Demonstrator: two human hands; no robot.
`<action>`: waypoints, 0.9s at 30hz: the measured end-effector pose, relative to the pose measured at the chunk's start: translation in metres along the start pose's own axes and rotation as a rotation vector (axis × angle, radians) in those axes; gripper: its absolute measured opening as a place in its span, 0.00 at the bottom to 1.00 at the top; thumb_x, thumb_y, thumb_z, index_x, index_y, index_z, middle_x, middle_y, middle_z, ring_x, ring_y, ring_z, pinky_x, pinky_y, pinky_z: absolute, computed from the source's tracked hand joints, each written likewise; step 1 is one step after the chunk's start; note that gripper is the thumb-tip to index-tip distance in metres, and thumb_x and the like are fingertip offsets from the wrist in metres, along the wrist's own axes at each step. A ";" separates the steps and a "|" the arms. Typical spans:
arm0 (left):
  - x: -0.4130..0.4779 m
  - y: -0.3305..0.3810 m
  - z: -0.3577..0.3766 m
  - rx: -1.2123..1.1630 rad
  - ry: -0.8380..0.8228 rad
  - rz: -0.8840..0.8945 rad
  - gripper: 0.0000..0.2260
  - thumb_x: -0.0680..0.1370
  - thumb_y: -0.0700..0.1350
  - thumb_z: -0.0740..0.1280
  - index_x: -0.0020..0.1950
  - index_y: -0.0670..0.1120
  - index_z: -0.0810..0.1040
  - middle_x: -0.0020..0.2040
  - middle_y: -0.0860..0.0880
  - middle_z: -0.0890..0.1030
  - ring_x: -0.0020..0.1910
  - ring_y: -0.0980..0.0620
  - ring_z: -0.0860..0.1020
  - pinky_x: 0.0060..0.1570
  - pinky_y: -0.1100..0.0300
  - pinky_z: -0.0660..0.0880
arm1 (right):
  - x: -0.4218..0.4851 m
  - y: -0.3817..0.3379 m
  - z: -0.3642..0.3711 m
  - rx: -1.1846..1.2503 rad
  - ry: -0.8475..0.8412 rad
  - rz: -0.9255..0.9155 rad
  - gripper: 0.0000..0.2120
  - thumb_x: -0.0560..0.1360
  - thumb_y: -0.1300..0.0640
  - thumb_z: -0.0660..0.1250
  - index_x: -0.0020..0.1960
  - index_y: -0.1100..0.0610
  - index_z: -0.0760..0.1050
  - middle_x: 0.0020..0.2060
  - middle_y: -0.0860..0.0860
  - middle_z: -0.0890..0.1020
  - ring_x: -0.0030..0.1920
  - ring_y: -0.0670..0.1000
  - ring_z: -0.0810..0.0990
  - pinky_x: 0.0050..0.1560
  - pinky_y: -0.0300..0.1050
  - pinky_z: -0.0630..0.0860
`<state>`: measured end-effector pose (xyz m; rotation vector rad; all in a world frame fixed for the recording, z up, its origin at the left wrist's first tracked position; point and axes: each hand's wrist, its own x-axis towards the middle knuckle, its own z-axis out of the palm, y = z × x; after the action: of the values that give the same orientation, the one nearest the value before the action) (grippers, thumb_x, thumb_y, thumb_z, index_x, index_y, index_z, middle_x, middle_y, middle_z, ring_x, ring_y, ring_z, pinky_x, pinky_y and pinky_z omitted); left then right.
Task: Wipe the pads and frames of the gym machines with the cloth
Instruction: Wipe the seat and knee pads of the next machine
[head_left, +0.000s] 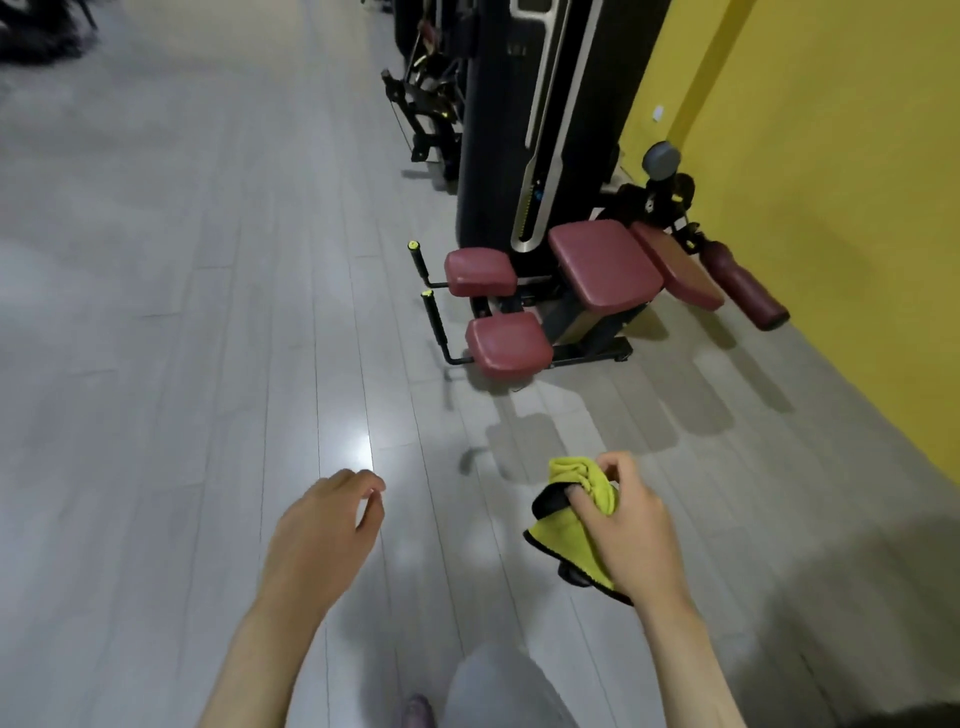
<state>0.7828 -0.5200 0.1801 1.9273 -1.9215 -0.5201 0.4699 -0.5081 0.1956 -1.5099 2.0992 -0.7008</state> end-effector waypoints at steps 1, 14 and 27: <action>0.024 0.001 0.000 0.004 0.003 0.016 0.07 0.82 0.46 0.65 0.55 0.54 0.81 0.46 0.59 0.80 0.47 0.56 0.80 0.44 0.56 0.78 | 0.018 -0.006 0.003 0.003 0.022 0.009 0.14 0.77 0.42 0.70 0.53 0.44 0.66 0.41 0.42 0.80 0.41 0.49 0.79 0.42 0.51 0.78; 0.311 -0.010 0.006 0.129 -0.053 0.143 0.05 0.79 0.46 0.69 0.52 0.56 0.81 0.44 0.61 0.80 0.42 0.58 0.78 0.37 0.64 0.69 | 0.282 -0.076 0.084 0.131 0.045 0.118 0.13 0.76 0.46 0.71 0.50 0.47 0.67 0.36 0.46 0.79 0.38 0.47 0.79 0.40 0.54 0.78; 0.534 -0.076 0.018 0.079 -0.179 0.176 0.08 0.81 0.49 0.65 0.58 0.55 0.82 0.49 0.59 0.81 0.46 0.56 0.79 0.43 0.61 0.76 | 0.452 -0.160 0.174 0.181 0.103 0.294 0.13 0.75 0.46 0.72 0.50 0.46 0.68 0.39 0.46 0.80 0.41 0.50 0.80 0.43 0.55 0.79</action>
<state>0.8407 -1.0540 0.1253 1.7882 -2.2307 -0.5902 0.5620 -1.0057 0.1330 -1.0617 2.2052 -0.8443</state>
